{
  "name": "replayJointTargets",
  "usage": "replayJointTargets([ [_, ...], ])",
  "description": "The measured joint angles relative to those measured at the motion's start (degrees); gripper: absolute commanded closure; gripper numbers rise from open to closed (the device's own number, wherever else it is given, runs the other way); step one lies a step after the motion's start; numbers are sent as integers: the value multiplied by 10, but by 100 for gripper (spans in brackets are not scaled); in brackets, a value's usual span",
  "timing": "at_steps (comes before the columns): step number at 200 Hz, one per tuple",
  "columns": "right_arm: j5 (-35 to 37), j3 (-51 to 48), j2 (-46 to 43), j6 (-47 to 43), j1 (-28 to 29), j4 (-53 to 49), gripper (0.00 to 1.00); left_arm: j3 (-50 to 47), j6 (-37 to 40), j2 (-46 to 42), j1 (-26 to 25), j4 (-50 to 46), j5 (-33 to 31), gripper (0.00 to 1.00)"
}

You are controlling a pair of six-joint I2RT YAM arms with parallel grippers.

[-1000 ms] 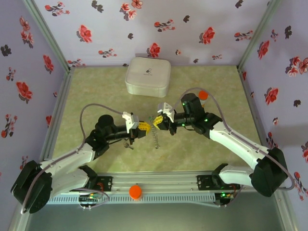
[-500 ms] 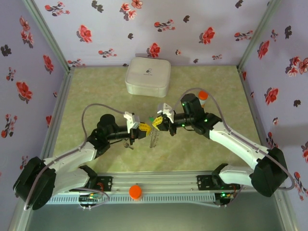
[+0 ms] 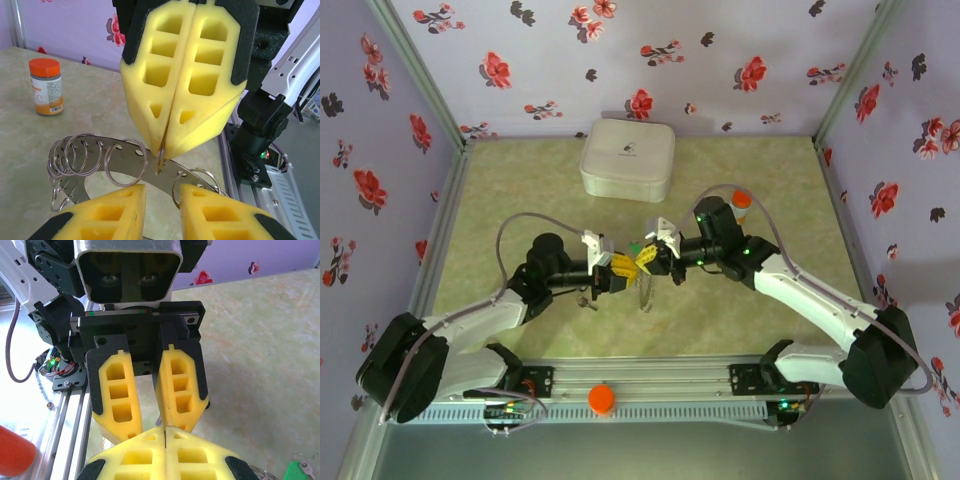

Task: Put the keys on the keyring

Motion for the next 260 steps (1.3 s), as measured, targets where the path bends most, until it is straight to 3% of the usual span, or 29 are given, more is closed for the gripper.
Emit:
replayJointTargets([
  [34,-2,-1,0,0,2,0,100,0,-13,10,5,23,12,78],
  [91,-1,-1,5,0,5,0,100,0,-47,23,11,68,36,74],
  [114,-1,-1,8,0,6,0,100,0,-58,26,12,74,45,82],
  [138,0,-1,8,0,6,0,100,0,-63,30,14,76,51,100],
  [160,0,-1,8,0,6,1,100,0,-63,30,16,79,54,100],
  [191,10,-11,8,4,5,24,69,-2,-50,27,16,75,43,100],
  [206,25,-23,2,7,2,41,62,-2,-30,17,14,51,33,100],
  [229,50,-42,-31,-3,5,34,62,-1,18,-14,13,-9,-13,100],
  [260,116,-41,-83,-50,8,-30,69,29,100,-50,2,-132,-76,100],
])
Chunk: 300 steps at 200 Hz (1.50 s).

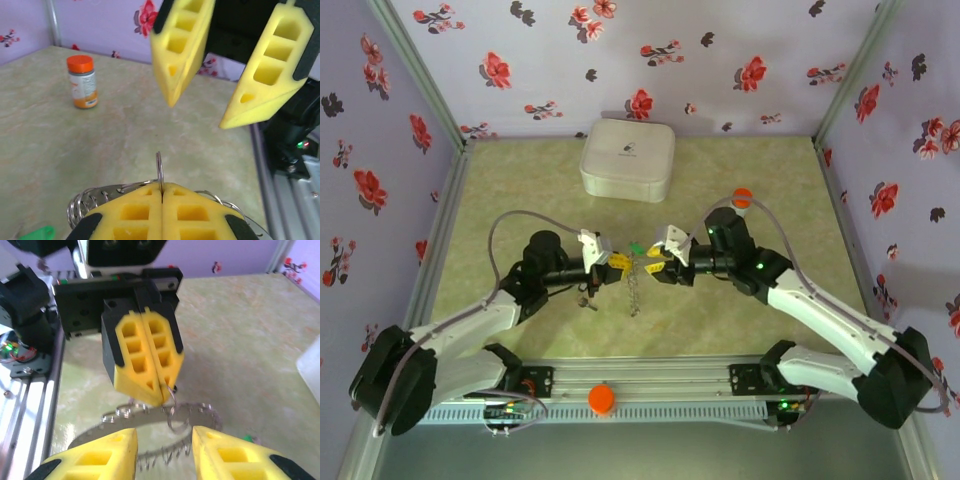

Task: Put the keys on the keyring

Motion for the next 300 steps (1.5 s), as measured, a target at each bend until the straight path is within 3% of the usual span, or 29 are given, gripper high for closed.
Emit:
replayJointTargets([
  [40,48,10,6,-44,24,-87,67,72,108,-5,-33,-165,-69,100],
  [98,43,-14,18,-38,36,-15,66,137,205,-5,-66,-315,-107,100],
  [166,2,-54,45,-24,42,52,73,171,276,18,-97,-389,-117,100],
  [300,-29,-81,44,-29,43,95,76,181,284,26,-101,-424,-124,100],
])
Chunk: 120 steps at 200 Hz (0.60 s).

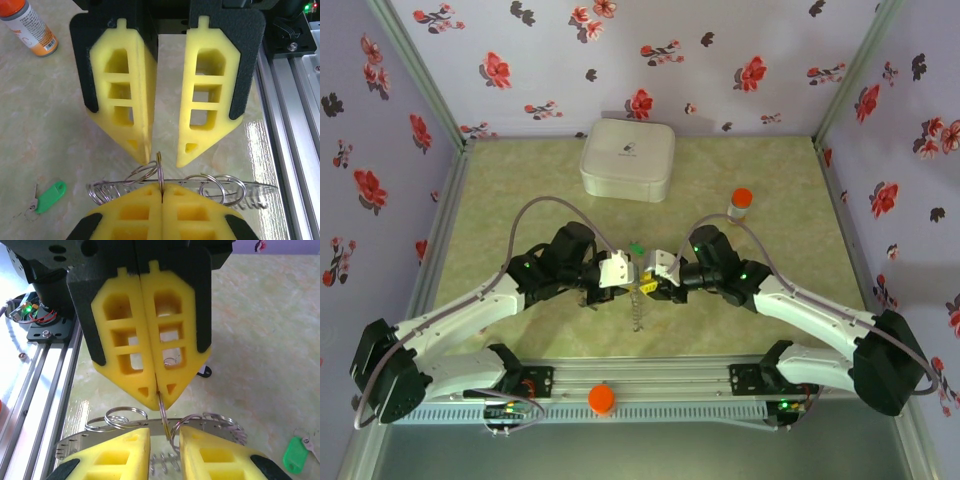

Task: Put the keys on the keyring

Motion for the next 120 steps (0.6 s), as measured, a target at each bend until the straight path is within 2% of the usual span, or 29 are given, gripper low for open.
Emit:
replayJointTargets([
  [44,-12,0,2,2,7,7,77,0,0,0,0,0,12,100],
  [85,-12,0,7,3,10,10,91,0,0,0,0,-1,18,100],
  [101,-12,0,8,3,10,8,100,0,0,1,-1,-4,18,100],
  [115,-12,0,8,0,10,6,100,0,0,1,-1,-4,18,100],
  [120,-12,1,8,0,10,6,100,0,-1,1,-1,-4,18,91],
])
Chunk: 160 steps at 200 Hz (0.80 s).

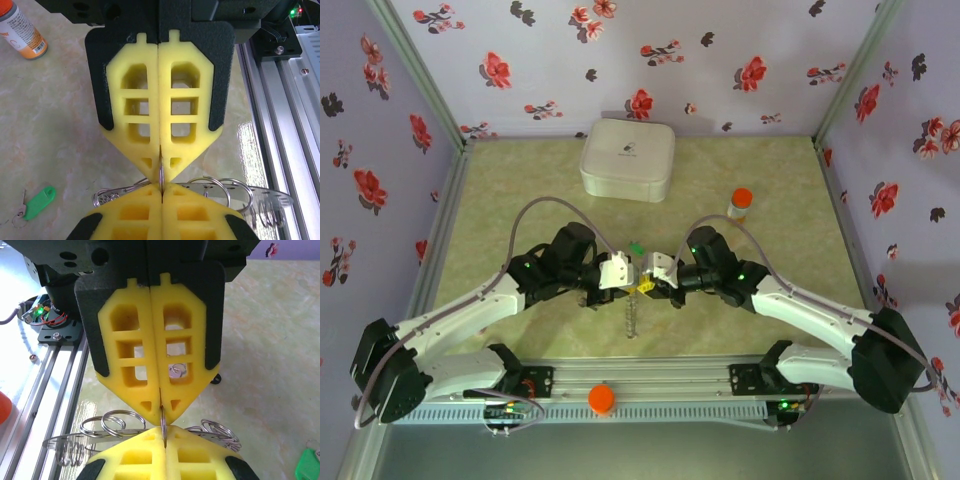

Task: Put the keys on the keyring

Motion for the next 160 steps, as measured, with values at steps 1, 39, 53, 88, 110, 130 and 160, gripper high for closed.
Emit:
replayJointTargets([
  [1,0,0,0,0,0,0,100,0,0,0,0,0,0,89],
  [39,-5,0,-3,3,0,-4,100,-49,-57,-34,17,90,17,59],
  [53,-16,-2,-11,12,-1,5,100,-114,-124,-66,54,193,57,58],
  [88,-52,-26,-54,54,-12,44,100,-227,-291,-74,111,402,120,61],
  [110,-69,-37,-74,79,-19,69,100,-235,-348,-73,111,475,150,66],
  [130,-76,-41,-82,99,-24,94,100,-237,-384,-73,111,530,165,71],
  [160,-78,-42,-82,119,-26,130,100,-242,-410,-73,106,559,174,75],
])
